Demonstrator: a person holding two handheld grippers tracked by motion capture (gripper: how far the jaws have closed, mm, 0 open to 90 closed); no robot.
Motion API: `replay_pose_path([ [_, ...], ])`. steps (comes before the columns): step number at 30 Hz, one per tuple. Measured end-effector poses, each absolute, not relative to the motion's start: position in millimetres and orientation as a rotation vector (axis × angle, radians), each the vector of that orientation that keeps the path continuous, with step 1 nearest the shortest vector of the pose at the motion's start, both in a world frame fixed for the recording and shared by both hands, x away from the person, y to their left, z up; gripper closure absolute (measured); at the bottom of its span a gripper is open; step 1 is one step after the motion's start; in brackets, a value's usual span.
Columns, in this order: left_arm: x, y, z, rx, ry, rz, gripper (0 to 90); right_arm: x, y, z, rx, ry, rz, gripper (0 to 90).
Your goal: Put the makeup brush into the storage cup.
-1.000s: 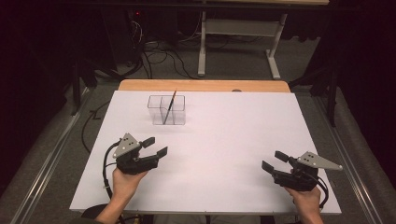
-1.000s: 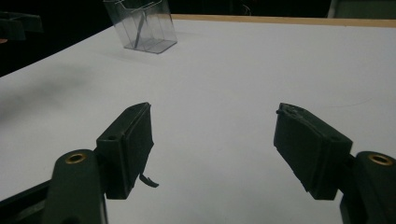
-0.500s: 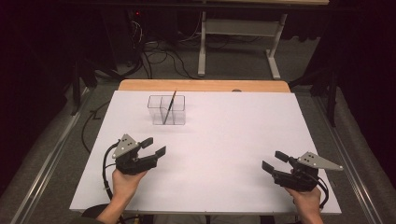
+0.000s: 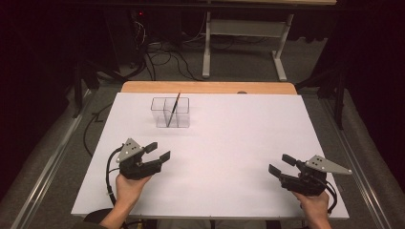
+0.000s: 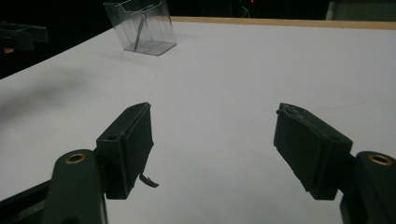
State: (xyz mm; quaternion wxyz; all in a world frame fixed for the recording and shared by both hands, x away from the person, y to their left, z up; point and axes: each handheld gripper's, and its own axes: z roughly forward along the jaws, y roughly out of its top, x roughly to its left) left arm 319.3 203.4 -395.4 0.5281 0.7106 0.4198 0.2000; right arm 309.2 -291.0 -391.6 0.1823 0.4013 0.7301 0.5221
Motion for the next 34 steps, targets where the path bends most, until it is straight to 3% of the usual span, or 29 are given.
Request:
replay_pose_path([
  [34, 322.2, 202.0, -399.8, 1.705, 1.016, 0.442, 36.6, 309.6, -290.6, -390.9, 1.131, 2.066, 1.467, 29.3],
])
